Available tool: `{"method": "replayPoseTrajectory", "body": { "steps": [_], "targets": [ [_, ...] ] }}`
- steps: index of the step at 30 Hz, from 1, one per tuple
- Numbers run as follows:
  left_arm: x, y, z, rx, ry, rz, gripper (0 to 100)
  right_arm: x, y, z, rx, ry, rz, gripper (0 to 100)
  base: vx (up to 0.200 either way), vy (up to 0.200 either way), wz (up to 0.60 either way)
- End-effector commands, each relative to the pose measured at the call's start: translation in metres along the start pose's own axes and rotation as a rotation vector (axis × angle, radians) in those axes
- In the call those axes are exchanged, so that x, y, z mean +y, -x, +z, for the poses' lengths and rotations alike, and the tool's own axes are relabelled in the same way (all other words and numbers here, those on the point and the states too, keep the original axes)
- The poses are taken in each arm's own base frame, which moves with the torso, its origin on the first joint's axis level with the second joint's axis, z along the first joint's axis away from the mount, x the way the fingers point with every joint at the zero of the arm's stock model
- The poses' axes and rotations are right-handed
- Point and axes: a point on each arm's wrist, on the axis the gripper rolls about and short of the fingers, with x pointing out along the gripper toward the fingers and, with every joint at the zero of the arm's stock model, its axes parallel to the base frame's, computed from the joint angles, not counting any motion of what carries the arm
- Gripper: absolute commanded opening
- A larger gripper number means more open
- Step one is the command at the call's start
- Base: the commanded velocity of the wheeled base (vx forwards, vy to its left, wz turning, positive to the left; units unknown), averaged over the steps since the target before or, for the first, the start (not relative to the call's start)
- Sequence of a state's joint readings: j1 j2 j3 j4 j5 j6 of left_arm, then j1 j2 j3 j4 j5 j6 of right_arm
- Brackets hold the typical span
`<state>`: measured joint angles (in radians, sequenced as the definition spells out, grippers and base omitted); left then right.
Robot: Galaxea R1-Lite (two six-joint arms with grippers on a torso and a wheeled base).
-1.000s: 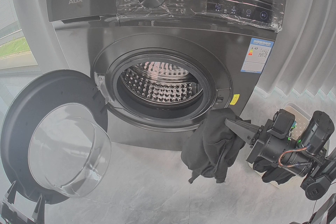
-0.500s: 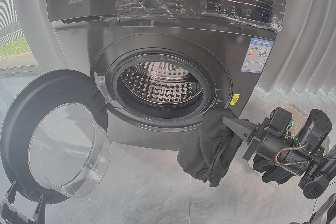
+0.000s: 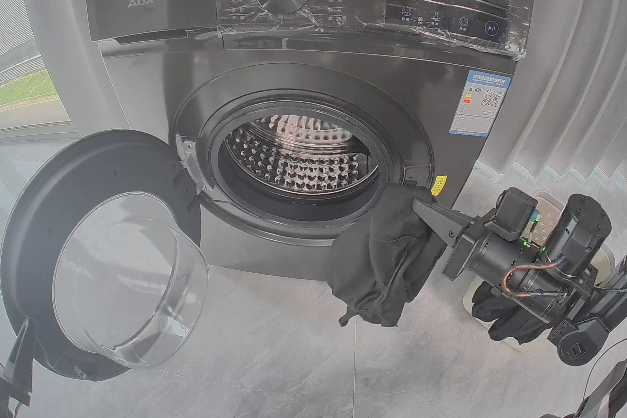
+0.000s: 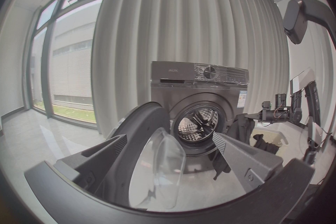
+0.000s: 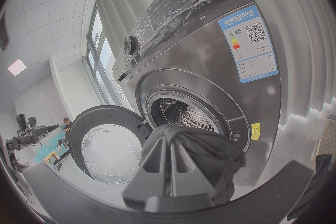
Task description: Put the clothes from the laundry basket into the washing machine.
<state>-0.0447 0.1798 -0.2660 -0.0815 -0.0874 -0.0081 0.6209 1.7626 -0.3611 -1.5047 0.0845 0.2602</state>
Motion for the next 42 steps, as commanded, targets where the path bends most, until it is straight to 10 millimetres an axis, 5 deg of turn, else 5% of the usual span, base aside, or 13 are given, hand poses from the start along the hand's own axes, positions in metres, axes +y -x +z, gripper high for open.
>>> {"method": "replayPoseTrajectory", "body": {
  "steps": [1,13,20,29,42],
  "targets": [
    [0.000,-0.059,0.017,0.174,0.044,-0.202,100,0.007,-0.006,0.003,-0.014,-0.039,0.004,0,0.000,0.000,0.00],
    [-0.034,-0.144,0.016,0.278,0.171,-0.451,100,0.019,-0.012,0.007,-0.034,-0.115,0.053,0,0.000,0.000,0.00],
    [-0.066,-0.181,-0.008,0.362,0.162,-0.558,100,0.020,-0.013,0.009,-0.044,-0.114,0.059,0,0.000,0.000,0.00],
    [-0.104,-0.205,-0.037,0.457,0.280,-0.646,100,0.021,-0.015,0.013,-0.065,-0.130,0.067,0,0.000,0.000,0.00],
    [-0.131,-0.217,-0.077,0.575,0.264,-0.695,100,0.021,-0.018,0.012,-0.066,-0.138,0.068,0,0.000,0.000,0.00]
  ]
}}
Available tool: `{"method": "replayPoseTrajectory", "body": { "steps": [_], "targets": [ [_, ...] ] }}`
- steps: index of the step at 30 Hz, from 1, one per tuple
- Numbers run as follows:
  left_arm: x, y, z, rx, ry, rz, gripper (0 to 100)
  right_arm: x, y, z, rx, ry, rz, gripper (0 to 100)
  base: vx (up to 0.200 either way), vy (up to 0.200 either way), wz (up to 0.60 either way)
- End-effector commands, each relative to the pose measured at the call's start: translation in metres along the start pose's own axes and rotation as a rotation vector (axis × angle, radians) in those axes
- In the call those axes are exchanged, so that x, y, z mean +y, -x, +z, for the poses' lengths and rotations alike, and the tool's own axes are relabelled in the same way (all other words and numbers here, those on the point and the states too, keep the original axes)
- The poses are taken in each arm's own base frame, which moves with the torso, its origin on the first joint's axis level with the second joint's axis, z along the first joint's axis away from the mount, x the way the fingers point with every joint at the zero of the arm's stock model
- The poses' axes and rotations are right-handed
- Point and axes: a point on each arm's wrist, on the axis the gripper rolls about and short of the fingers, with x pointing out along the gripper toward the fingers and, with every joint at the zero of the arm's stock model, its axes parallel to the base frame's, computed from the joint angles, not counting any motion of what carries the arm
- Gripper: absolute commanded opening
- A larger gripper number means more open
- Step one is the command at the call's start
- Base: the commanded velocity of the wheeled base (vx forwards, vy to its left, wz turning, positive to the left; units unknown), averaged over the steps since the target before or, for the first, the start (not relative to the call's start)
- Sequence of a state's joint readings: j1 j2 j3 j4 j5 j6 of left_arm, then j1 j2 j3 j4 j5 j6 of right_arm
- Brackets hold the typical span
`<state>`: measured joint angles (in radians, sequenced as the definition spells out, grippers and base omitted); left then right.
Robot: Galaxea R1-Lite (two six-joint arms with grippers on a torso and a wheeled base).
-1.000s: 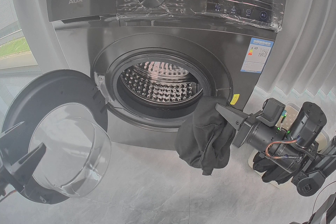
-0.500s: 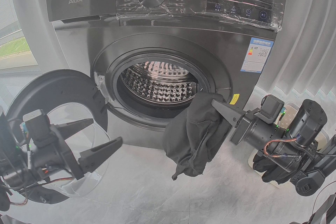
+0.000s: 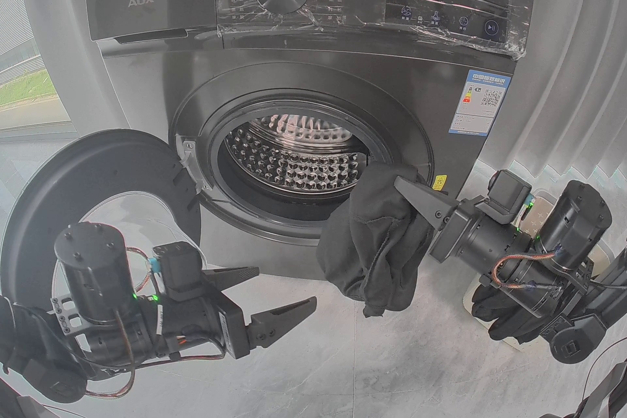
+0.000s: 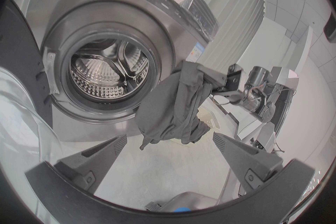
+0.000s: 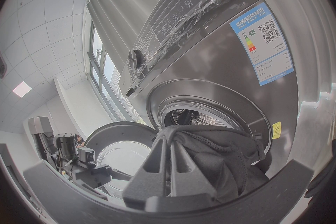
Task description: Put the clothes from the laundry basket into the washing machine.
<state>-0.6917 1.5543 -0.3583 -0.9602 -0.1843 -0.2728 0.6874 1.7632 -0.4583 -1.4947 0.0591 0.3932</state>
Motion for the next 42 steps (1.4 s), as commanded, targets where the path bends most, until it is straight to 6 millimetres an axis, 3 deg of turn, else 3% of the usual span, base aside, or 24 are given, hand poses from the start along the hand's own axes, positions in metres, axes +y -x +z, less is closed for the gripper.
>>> {"method": "replayPoseTrajectory", "body": {
  "steps": [1,11,21,27,36,42],
  "targets": [
    [0.006,-0.022,-0.020,0.091,0.015,-0.002,100,0.000,-0.001,-0.001,0.002,-0.001,0.001,0,0.000,0.000,0.00],
    [0.020,-0.058,-0.050,0.070,0.005,-0.018,100,0.000,-0.001,0.000,0.000,-0.007,0.002,0,0.000,0.000,0.00],
    [0.027,-0.073,-0.072,0.047,0.046,-0.030,100,0.000,-0.001,-0.001,0.003,-0.008,0.001,0,0.000,0.000,0.00],
    [0.018,-0.080,-0.074,0.052,0.159,-0.057,100,0.000,-0.001,-0.001,0.002,-0.007,0.003,0,0.000,0.000,0.00],
    [0.024,-0.110,-0.077,0.007,0.315,-0.065,100,0.000,-0.001,-0.001,0.003,-0.008,0.004,0,0.000,0.000,0.00],
    [0.029,-0.117,-0.074,-0.016,0.322,-0.061,100,0.001,-0.001,-0.002,0.004,-0.008,0.007,0,0.000,0.000,0.00]
  ]
}}
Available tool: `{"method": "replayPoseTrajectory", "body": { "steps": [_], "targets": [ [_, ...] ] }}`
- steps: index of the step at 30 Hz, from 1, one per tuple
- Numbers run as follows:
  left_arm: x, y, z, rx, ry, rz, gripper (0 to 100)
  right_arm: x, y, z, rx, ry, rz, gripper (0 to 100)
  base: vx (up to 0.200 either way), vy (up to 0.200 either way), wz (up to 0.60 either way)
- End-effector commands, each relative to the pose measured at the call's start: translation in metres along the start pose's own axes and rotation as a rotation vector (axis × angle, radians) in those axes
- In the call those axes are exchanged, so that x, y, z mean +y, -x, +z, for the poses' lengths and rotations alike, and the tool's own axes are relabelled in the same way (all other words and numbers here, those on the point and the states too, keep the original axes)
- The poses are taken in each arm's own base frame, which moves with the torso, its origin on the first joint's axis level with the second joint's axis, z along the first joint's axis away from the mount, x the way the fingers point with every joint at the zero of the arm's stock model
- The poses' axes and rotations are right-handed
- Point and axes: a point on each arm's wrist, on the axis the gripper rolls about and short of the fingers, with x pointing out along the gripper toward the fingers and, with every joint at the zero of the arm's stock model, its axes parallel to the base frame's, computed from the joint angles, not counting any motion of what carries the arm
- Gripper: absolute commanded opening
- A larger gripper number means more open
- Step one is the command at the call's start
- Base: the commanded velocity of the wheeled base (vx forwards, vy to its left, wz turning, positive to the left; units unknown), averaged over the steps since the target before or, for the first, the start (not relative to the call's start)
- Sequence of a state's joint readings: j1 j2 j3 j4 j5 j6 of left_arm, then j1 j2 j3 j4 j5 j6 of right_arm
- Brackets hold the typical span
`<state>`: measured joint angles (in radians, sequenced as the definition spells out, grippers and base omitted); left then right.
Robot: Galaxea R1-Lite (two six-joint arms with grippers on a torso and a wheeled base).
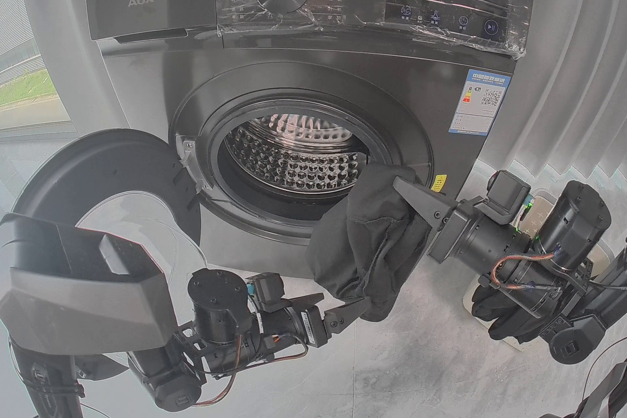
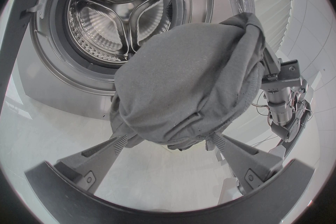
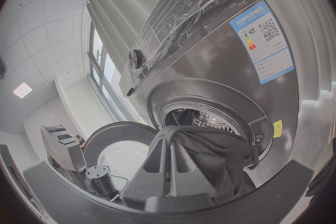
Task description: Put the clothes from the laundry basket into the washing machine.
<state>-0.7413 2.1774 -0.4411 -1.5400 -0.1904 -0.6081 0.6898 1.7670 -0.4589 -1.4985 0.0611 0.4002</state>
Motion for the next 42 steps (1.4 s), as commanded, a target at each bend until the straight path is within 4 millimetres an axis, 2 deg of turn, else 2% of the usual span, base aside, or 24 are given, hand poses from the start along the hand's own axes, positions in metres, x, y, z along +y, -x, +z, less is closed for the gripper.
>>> {"method": "replayPoseTrajectory", "body": {
  "steps": [1,9,13,14,22,28,33,37,42],
  "targets": [
    [0.004,-0.009,0.000,-0.011,0.005,0.000,100,0.002,0.000,-0.002,0.006,-0.002,0.005,0,0.000,0.000,0.00],
    [0.007,-0.023,0.007,-0.071,0.005,0.014,100,0.003,0.000,-0.003,0.010,-0.003,0.008,0,0.000,0.000,0.00],
    [0.006,-0.023,0.010,-0.088,0.006,0.016,100,0.003,0.000,-0.003,0.010,-0.003,0.008,0,0.000,0.000,0.00],
    [0.006,-0.023,0.010,-0.091,0.006,0.018,0,0.003,0.001,-0.003,0.012,-0.003,0.007,0,0.000,0.000,0.00],
    [0.005,-0.021,0.016,-0.111,0.002,0.018,0,0.002,0.001,-0.003,0.012,-0.003,0.005,0,0.000,0.000,0.00],
    [-0.003,-0.014,0.025,-0.137,-0.011,0.002,0,0.000,0.001,-0.003,0.013,-0.002,-0.001,0,0.000,0.000,0.00],
    [-0.026,0.006,0.036,-0.177,-0.028,-0.042,0,-0.003,0.001,-0.005,0.023,-0.001,-0.014,0,0.000,0.000,0.00],
    [-0.050,0.035,0.039,-0.179,-0.035,-0.098,0,-0.005,0.005,-0.011,0.053,-0.003,-0.017,0,0.000,0.000,0.00],
    [-0.060,0.060,0.040,-0.179,-0.035,-0.123,0,-0.004,0.011,-0.016,0.089,-0.007,0.015,0,0.000,0.000,0.00]
  ]
}}
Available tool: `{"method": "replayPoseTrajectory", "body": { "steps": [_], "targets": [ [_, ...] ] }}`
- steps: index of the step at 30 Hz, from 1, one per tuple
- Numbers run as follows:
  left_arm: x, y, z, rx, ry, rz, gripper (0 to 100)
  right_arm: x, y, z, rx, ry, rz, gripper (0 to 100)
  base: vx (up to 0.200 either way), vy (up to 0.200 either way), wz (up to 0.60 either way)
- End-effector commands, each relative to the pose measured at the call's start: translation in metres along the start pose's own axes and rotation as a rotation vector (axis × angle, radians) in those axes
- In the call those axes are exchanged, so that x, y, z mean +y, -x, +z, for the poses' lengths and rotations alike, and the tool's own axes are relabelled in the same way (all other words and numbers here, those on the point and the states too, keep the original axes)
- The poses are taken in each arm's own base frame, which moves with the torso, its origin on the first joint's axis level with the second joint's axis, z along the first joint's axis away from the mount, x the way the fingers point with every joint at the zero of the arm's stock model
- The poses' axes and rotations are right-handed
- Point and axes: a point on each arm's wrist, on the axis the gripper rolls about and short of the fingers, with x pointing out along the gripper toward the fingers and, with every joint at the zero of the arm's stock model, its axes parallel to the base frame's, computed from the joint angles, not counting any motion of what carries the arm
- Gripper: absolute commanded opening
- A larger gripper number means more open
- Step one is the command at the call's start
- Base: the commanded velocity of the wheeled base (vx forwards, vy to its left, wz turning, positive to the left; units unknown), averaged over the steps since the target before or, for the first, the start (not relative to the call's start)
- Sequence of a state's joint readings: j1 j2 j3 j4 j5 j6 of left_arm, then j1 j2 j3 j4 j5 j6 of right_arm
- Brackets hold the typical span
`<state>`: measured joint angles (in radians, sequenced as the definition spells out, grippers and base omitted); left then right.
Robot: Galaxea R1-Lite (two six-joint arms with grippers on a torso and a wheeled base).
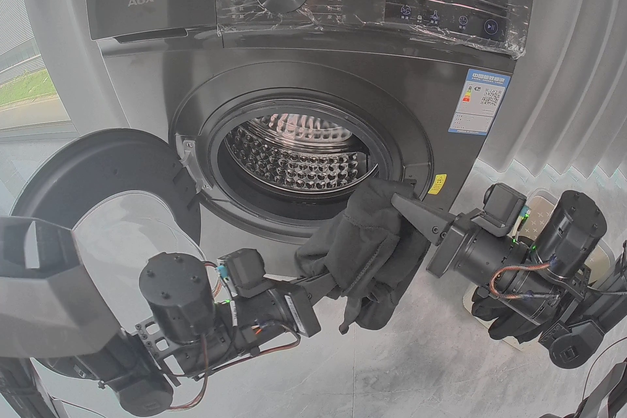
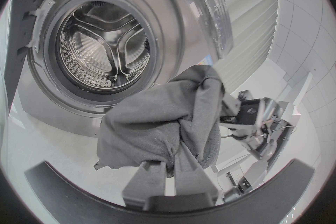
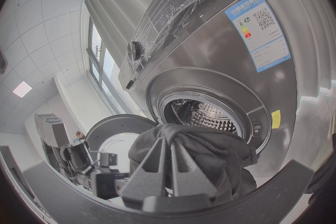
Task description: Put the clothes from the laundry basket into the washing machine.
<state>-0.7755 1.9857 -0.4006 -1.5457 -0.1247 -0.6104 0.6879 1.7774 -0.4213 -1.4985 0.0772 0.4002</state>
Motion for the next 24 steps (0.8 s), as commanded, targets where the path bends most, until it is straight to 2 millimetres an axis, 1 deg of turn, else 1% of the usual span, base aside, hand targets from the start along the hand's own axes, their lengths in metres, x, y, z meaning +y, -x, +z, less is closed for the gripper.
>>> {"method": "replayPoseTrajectory", "body": {
  "steps": [1,6,8,13,16,18,19,21,23,24],
  "targets": [
    [-0.024,0.033,0.016,-0.038,-0.007,-0.064,0,-0.001,0.006,-0.008,0.041,-0.002,0.024,100,0.000,0.000,0.00],
    [-0.034,0.044,0.025,-0.073,-0.017,-0.100,0,-0.005,0.008,-0.013,0.067,-0.004,0.002,100,0.000,0.000,0.00],
    [-0.041,0.049,0.031,-0.098,-0.018,-0.127,0,-0.011,0.017,-0.023,0.122,0.000,-0.029,100,0.000,0.000,0.00],
    [-0.042,0.050,0.031,-0.101,-0.043,-0.132,0,-0.019,0.025,-0.032,0.175,0.016,-0.060,100,0.000,0.000,0.00],
    [-0.044,0.046,0.033,-0.109,-0.051,-0.143,0,-0.029,0.026,-0.032,0.179,0.065,-0.092,100,0.000,0.000,0.00],
    [-0.044,0.046,0.033,-0.109,-0.051,-0.143,0,-0.029,0.026,-0.032,0.179,0.065,-0.092,100,0.000,0.000,0.00],
    [-0.049,0.042,0.039,-0.142,-0.077,-0.164,0,-0.037,0.028,-0.029,0.185,0.128,-0.085,100,0.000,0.000,0.00],
    [-0.049,0.039,0.042,-0.157,-0.110,-0.164,0,-0.043,0.028,-0.025,0.177,0.163,-0.070,100,0.000,0.000,0.00],
    [-0.048,0.038,0.041,-0.155,-0.149,-0.154,0,-0.050,0.029,-0.021,0.181,0.202,-0.052,100,0.000,0.000,0.00],
    [-0.048,0.038,0.041,-0.155,-0.149,-0.154,0,-0.050,0.029,-0.021,0.181,0.202,-0.052,100,0.000,0.000,0.00]
  ]
}}
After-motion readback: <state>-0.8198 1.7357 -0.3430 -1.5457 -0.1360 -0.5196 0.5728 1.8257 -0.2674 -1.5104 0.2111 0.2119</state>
